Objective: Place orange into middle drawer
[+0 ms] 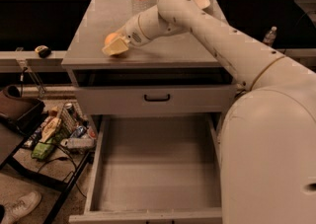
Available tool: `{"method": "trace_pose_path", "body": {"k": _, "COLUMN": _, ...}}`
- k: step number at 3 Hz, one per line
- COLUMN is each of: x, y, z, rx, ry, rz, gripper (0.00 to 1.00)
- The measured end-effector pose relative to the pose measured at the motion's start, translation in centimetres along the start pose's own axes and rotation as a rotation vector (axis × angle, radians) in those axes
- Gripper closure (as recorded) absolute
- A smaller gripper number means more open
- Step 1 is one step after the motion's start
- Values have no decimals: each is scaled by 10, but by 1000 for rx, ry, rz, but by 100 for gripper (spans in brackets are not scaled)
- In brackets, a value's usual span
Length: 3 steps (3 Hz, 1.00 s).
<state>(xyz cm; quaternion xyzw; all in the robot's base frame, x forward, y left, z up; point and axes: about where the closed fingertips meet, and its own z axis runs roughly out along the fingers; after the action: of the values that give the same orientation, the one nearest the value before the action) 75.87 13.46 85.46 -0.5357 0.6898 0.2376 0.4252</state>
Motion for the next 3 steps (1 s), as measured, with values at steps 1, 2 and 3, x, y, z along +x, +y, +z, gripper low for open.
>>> {"method": "trace_pose_path", "body": {"k": 1, "x": 0, "y": 0, "z": 0, "rx": 0, "ry": 0, "rz": 0, "gripper": 81}}
{"method": "trace_pose_path", "body": {"k": 2, "x": 0, "y": 0, "z": 0, "rx": 0, "ry": 0, "rz": 0, "gripper": 100}}
{"method": "trace_pose_path", "body": {"k": 3, "x": -13, "y": 10, "z": -14, "rx": 4, "ry": 35, "rz": -46, "gripper": 100}}
